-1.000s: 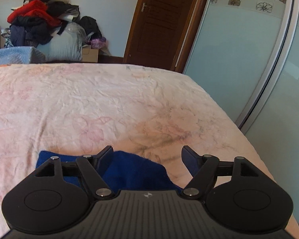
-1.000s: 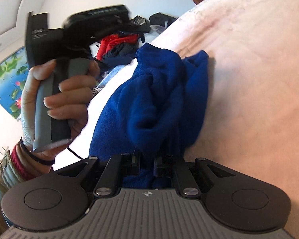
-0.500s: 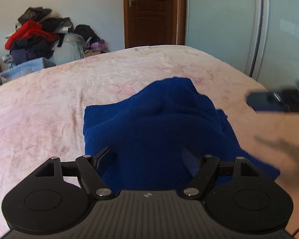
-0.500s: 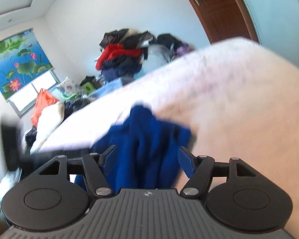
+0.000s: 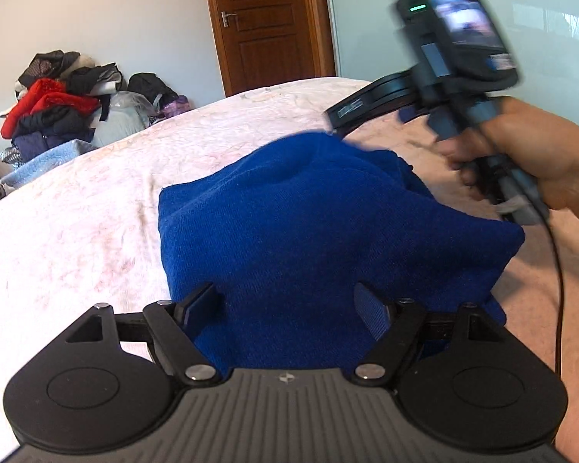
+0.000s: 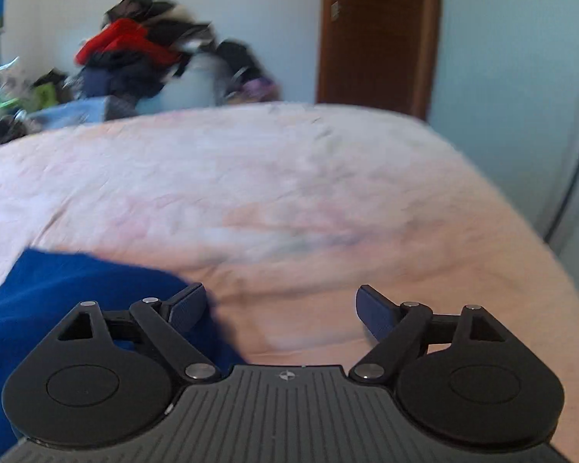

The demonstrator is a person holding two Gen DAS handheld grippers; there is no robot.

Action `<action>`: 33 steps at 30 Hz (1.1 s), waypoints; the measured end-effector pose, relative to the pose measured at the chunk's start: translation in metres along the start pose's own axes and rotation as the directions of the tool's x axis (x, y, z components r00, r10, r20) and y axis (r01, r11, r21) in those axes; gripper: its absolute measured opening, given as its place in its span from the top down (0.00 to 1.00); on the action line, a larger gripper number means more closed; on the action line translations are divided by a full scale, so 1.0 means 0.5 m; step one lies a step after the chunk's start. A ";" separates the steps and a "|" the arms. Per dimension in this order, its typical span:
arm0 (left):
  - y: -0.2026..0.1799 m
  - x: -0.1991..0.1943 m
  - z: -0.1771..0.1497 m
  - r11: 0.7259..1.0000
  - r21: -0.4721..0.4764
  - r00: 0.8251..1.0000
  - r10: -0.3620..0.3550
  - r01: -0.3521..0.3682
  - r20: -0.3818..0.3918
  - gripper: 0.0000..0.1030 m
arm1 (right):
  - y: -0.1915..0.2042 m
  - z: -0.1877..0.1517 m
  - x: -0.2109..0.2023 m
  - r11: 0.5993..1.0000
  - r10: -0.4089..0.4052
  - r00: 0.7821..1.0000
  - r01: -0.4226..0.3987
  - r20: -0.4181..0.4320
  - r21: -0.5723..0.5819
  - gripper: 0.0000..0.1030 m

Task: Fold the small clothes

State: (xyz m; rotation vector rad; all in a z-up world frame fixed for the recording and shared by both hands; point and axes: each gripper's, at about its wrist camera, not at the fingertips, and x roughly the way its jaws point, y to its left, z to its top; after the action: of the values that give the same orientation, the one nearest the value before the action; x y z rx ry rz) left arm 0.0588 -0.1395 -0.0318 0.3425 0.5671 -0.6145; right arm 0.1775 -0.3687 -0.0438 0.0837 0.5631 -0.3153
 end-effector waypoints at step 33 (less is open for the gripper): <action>0.164 -0.094 -0.021 0.926 -0.377 1.000 -0.025 0.017 -0.017 0.23 | -0.150 -0.254 -0.257 0.485 0.747 0.661 -0.618 0.075 0.619 0.88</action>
State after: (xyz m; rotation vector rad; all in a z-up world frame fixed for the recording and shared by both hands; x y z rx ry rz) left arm 0.0740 -0.0508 -0.0013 -0.0211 0.6965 -0.5085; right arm -0.0140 -0.3842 -0.0813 0.9727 0.5695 0.3452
